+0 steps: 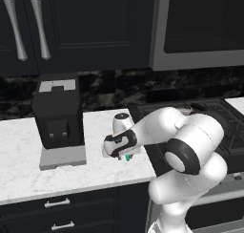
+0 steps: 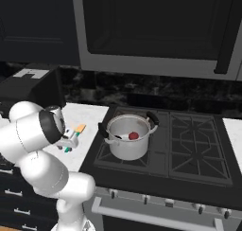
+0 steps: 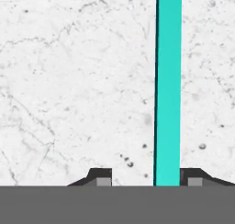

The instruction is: Put the avocado and tomato in the pot. Retrieve the spatula and lightly stir the vegetables in the pot.

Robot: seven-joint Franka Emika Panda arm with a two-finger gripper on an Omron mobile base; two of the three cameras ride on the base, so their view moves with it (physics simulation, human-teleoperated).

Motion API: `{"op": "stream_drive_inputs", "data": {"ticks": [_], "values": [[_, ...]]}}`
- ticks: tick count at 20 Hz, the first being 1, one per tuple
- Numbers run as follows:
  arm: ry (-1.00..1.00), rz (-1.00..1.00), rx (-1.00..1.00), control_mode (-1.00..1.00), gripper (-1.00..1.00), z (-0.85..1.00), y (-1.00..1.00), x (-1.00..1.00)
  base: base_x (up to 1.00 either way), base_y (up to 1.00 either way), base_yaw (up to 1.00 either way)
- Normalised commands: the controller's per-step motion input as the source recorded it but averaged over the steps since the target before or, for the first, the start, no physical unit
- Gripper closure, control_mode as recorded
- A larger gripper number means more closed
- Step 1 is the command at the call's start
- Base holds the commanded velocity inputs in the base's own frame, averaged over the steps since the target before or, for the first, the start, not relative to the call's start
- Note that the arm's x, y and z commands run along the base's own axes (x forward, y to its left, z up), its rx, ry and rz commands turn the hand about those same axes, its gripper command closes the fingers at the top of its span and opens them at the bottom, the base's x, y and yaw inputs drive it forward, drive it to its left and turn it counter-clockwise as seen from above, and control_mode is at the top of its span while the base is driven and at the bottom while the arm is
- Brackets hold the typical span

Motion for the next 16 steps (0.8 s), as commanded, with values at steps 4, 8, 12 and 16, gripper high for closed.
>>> {"op": "stream_drive_inputs", "data": {"ticks": [4, 8, 12, 16], "values": [[-0.02, 0.0, 0.0, -1.0, 1.0, -0.62, -0.13, -0.1, 0.0, 0.0, 0.0], [-0.04, 0.0, 0.0, -1.0, 1.0, -0.54, -0.51, -0.21, 0.0, 0.0, 0.0], [-0.04, 0.0, 0.0, -1.0, 1.0, -0.62, -0.65, -0.3, 0.0, 0.0, 0.0], [-0.08, 0.0, 0.0, -1.0, 1.0, -0.78, -0.55, -0.56, 0.0, 0.0, 0.0]]}}
